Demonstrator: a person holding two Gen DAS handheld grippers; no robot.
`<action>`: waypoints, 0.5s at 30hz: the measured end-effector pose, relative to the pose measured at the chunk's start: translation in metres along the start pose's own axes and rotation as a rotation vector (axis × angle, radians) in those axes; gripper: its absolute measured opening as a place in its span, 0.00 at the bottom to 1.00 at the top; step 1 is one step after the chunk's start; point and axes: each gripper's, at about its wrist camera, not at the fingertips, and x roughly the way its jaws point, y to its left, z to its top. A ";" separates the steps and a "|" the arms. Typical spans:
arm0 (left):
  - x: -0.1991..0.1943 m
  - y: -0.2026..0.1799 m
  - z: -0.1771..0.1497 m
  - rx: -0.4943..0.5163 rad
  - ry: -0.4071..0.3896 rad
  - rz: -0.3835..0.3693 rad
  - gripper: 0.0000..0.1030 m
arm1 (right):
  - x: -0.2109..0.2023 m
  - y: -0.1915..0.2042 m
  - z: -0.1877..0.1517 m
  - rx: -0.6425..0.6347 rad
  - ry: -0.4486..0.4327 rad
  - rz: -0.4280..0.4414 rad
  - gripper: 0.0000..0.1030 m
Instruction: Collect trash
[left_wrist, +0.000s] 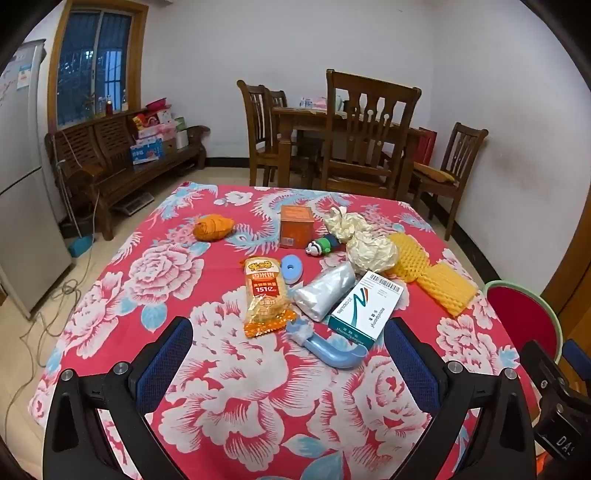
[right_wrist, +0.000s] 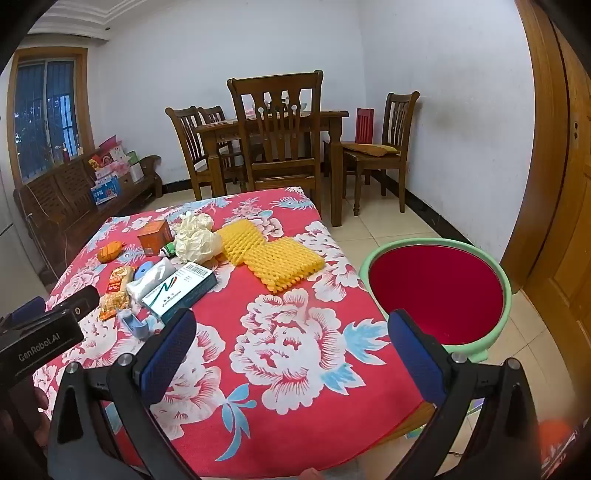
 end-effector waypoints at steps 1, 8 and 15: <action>0.000 0.000 0.000 0.002 0.000 0.002 1.00 | 0.000 0.000 0.000 0.002 0.002 0.001 0.99; -0.001 -0.002 0.000 0.012 -0.009 0.010 1.00 | 0.000 0.000 -0.001 -0.002 0.007 0.004 0.99; 0.001 0.002 -0.001 0.000 -0.006 0.009 1.00 | 0.001 0.000 -0.002 0.005 0.013 0.005 0.99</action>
